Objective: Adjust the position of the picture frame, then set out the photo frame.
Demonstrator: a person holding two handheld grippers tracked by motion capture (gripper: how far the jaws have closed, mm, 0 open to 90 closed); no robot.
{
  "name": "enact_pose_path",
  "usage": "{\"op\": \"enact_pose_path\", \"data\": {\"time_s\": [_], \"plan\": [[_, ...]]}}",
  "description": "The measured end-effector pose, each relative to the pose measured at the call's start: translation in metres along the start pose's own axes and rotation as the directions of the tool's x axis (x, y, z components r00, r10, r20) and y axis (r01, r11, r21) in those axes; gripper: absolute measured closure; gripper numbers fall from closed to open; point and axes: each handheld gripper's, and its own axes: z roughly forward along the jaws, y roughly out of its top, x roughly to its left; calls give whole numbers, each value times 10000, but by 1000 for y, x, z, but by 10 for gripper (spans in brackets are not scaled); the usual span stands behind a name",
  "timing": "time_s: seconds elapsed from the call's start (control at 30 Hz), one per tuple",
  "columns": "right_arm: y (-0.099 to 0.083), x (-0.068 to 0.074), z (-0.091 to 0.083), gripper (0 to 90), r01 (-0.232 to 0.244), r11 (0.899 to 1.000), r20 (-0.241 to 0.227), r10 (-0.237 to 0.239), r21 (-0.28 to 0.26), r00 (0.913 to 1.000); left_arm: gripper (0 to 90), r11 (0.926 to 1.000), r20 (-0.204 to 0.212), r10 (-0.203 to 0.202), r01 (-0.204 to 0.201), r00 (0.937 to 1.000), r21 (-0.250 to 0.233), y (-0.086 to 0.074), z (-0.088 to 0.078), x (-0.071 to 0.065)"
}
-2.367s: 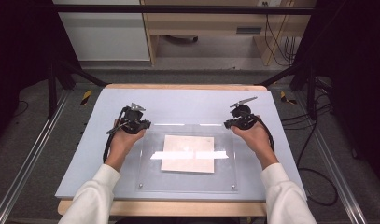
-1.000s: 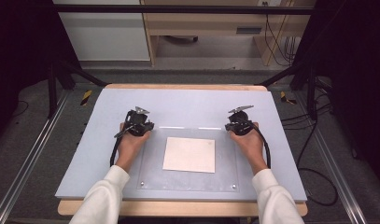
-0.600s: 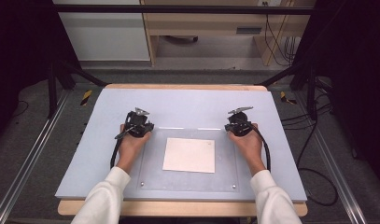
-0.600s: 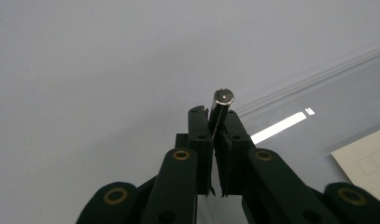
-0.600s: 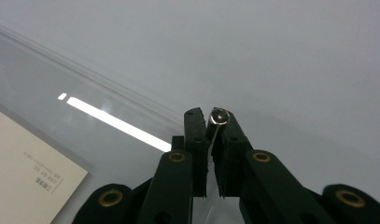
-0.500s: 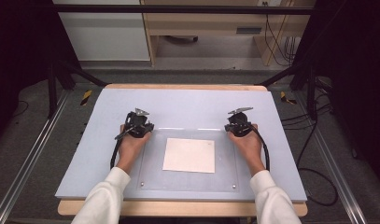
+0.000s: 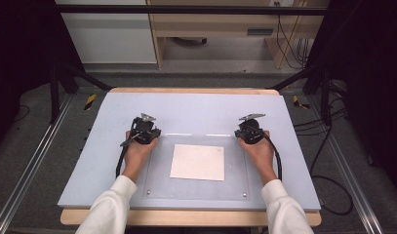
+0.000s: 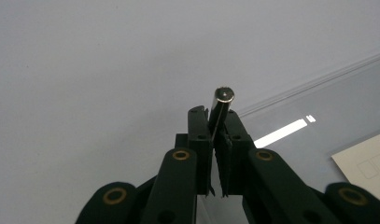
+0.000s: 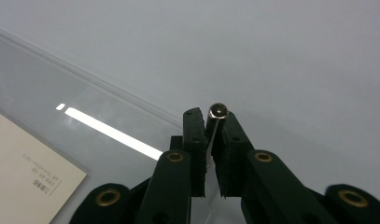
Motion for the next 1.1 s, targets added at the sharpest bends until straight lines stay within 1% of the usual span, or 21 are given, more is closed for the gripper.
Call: {"op": "enact_pose_path", "data": {"time_s": [0.03, 0.07, 0.1, 0.13, 0.17, 0.2, 0.27, 0.33, 0.37, 0.4, 0.47, 0.5, 0.57, 0.63, 0.67, 0.7, 0.73, 0.77, 0.8, 0.87, 1.1], "plan": [[0, 0, 0, 813, 31, 10000, 47, -31, -14, 10000, 842, 10000, 20, 8, -8, 10000, -10, 0, 0, 0], [-1, -1, -3, 722, -60, 9998, 47, 61, -200, 10000, 817, 10000, 85, -28, 29, 10000, -82, 0, -1, 1], [-1, -1, -3, 722, -60, 9998, 47, 61, -200, 10000, 817, 9996, 65, -140, 142, 9999, -224, 0, -1, 1], [-1, -2, -7, 708, -84, 9988, -73, 81, -472, 9999, 748, 9995, 37, -160, 161, 9999, -286, 1, -2, 1], [0, -1, -9, 696, -13, 9982, -31, 11, -607, 10000, 716, 9991, -13, -141, 141, 9999, -388, 2, -4, 1], [0, 0, -13, 681, 60, 9971, -27, -62, -756, 10000, 683, 9967, -161, -263, 250, 9995, -772, 3, -6, 0], [2, 2, -15, 660, 145, 9959, 41, -142, -893, 9999, 658, 9965, -164, -242, 229, 9996, -807, 3, -7, 0], [2, 4, -17, 644, 119, 9956, 139, -106, -928, 9998, 638, 9939, -279, -309, 278, 9991, -1066, 4, -8, -1], [2, 4, -17, 644, 119, 9956, 139, -106, -928, 9998, 638, 9938, -287, -271, 238, 9992, -1085, 4, -9, 0], [2, 4, -18, 619, 113, 9954, 256, -89, -956, 9996, 629, 9922, -257, -328, 294, 9991, -1211, 3, -9, 0], [2, 4, -18, 619, 151, 9947, 315, -120, -1019, 9994, 636, 9898, -328, -337, 288, 9989, -1399, 3, -9, 0], [1, 4, -18, 623, 66, 9945, 285, -36, -1042, 9996, 647, 9891, -305, -306, 259, 9991, -1447, 3, -9, -1], [1, 4, -19, 630, 94, 9949, 331, -61, -1008, 9994, 664, 9887, -345, -192, 139, 9992, -1490, 3, -10, -2], [1, 4, -19, 673, 119, 9942, 392, -78, -1068, 9992, 696, 9882, -348, -208, 153, 9992, -1522, 4, -10, -2], [1, 4, -19, 701, 109, 9942, 405, -66, -1066, 9992, 722, 9883, -298, -223, 176, 9993, -1517, 4, -9, -3], [2, 4, -19, 753, 94, 9947, 341, -59, -1025, 9994, 753, 9888, -328, -170, 120, 9993, -1489, 4, -10, -3], [2, 4, -20, 768, 129, 9951, 305, -99, -980, 9995, 764, 9895, -325, -143, 94, 9994, -1445, 4, -10, -3], [2, 4, -20, 804, 195, 9951, 332, -163, -966, 9993, 797, 9898, -245, -129, 92, 9996, -1424, 4, -10, -4], [2, 5, -20, 840, 178, 9952, 326, -147, -960, 9994, 830, 9901, -278, -59, 20, 9996, -1403, 4, -10, -4], [2, 5, -20, 852, 222, 9950, 351, -189, -977, 9992, 838, 9902, -321, -25, -20, 9995, -1400, 4, -10, -4], [2, 4, -20, 855, 125, 9947, 252, -100, -1025, 9996, 842, 9912, -367, 56, -104, 9993, -1321, 5, -10, -4]]}}
